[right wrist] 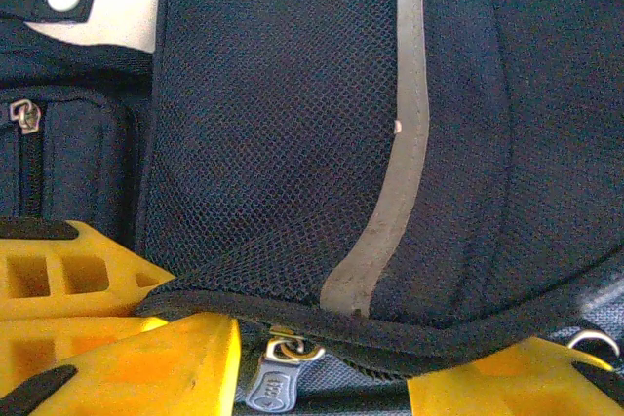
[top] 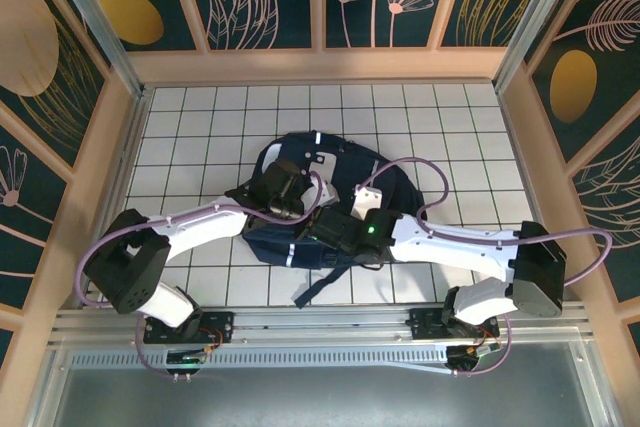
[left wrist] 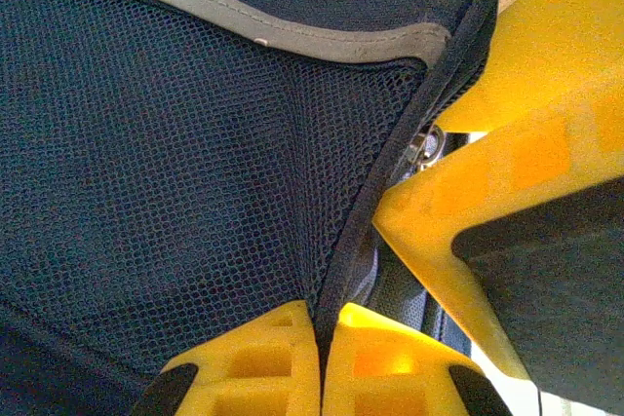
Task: Pack the student bag
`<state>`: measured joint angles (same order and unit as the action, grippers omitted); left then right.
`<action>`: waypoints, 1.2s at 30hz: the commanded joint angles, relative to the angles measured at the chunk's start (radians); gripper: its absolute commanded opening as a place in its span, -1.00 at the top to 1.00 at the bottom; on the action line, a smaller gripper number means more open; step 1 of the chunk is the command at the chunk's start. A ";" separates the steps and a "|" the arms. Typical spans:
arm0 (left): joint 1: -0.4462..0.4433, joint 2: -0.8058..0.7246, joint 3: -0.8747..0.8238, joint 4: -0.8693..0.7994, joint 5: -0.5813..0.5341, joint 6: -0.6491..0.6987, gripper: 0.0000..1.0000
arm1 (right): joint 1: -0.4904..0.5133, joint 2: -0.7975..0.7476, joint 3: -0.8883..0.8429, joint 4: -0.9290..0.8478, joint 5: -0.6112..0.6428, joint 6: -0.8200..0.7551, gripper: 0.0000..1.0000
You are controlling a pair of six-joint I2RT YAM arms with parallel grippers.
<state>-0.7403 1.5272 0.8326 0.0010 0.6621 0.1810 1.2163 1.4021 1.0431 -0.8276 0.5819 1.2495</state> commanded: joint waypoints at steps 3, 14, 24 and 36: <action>0.019 -0.002 0.034 0.013 0.072 -0.005 1.00 | -0.025 -0.033 0.002 -0.120 0.026 0.056 0.19; 0.027 0.009 0.039 -0.012 0.065 0.036 1.00 | -0.121 -0.145 -0.062 -0.104 -0.126 -0.056 0.30; 0.027 0.019 0.048 -0.018 0.071 0.042 1.00 | -0.116 -0.069 0.009 -0.114 -0.085 -0.120 0.34; 0.028 -0.004 0.028 -0.020 0.047 0.084 1.00 | -0.106 -0.025 -0.001 -0.088 -0.027 -0.134 0.96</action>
<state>-0.7246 1.5478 0.8532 -0.0113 0.6689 0.2317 1.1183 1.3773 1.0382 -0.8452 0.4561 1.1255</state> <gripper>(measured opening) 0.048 0.066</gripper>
